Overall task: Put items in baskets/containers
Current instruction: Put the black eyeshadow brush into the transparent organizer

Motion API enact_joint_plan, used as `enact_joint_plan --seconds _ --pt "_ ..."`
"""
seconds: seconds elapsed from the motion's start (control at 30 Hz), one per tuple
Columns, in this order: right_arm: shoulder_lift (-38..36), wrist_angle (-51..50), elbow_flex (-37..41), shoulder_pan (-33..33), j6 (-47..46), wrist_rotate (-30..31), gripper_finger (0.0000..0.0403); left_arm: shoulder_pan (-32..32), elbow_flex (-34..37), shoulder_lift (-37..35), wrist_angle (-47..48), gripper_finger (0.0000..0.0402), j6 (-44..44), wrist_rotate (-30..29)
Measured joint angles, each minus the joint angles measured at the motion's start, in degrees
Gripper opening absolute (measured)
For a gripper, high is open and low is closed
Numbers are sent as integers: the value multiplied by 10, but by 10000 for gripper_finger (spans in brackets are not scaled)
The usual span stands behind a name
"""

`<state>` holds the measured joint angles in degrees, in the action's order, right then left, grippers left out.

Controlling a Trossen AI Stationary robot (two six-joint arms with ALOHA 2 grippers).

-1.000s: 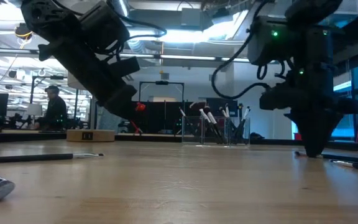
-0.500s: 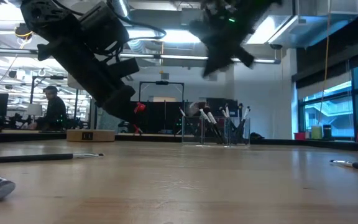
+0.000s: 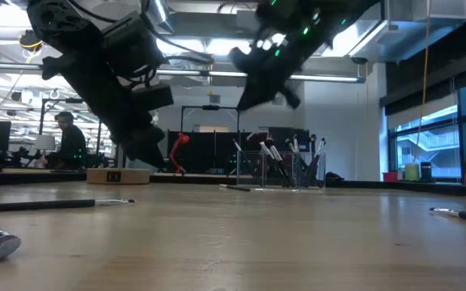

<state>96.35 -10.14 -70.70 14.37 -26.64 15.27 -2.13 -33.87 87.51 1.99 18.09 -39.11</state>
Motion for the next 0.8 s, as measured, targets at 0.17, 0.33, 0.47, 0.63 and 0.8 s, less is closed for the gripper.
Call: enact_joint_plan --seconds 0.17,0.33,0.47,0.63,0.8 --pt "60 -9 1 -18 -12 -21 5 1 0 -13 25 61 34 -13" --pt "57 -95 1 -43 -49 -33 6 1 -1 -24 17 61 38 -2" --pt "21 -182 0 -87 -94 -35 15 1 -1 -24 17 61 38 -2" --pt "13 -188 -7 -108 -90 -31 37 1 -1 -24 26 61 38 -3" --pt "59 -109 -32 -90 -32 4 53 1 0 -35 33 61 37 -6"
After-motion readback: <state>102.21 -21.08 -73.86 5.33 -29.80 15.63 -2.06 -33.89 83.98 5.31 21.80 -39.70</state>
